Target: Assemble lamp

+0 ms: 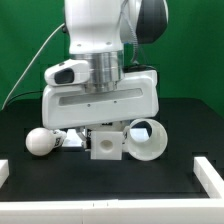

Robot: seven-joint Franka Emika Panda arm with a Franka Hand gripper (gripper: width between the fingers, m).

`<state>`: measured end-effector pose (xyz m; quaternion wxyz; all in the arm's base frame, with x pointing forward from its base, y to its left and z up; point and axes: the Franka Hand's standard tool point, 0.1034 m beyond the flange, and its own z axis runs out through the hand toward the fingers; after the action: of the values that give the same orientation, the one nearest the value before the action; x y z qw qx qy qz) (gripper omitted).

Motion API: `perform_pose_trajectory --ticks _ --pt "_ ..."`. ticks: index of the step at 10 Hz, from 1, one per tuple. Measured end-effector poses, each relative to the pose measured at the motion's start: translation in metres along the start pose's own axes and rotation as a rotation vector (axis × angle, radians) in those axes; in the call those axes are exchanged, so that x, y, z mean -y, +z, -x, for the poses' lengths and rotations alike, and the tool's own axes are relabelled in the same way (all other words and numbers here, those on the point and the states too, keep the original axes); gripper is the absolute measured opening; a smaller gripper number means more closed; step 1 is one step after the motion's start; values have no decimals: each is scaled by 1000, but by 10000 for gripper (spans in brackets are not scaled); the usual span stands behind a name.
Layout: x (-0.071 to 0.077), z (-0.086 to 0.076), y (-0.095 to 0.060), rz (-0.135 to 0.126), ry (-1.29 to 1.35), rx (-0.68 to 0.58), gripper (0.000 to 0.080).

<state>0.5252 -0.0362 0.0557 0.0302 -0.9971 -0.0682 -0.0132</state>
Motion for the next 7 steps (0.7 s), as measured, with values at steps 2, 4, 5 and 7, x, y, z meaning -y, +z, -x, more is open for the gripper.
perform_pose_trajectory --ticks 2,4,5,7 --pt "-20 9 6 -9 -5 9 455" --pt "-28 17 14 -15 -14 23 455" --pt "-27 21 18 -20 -12 27 455" --pt "-27 25 24 -21 -24 30 455"
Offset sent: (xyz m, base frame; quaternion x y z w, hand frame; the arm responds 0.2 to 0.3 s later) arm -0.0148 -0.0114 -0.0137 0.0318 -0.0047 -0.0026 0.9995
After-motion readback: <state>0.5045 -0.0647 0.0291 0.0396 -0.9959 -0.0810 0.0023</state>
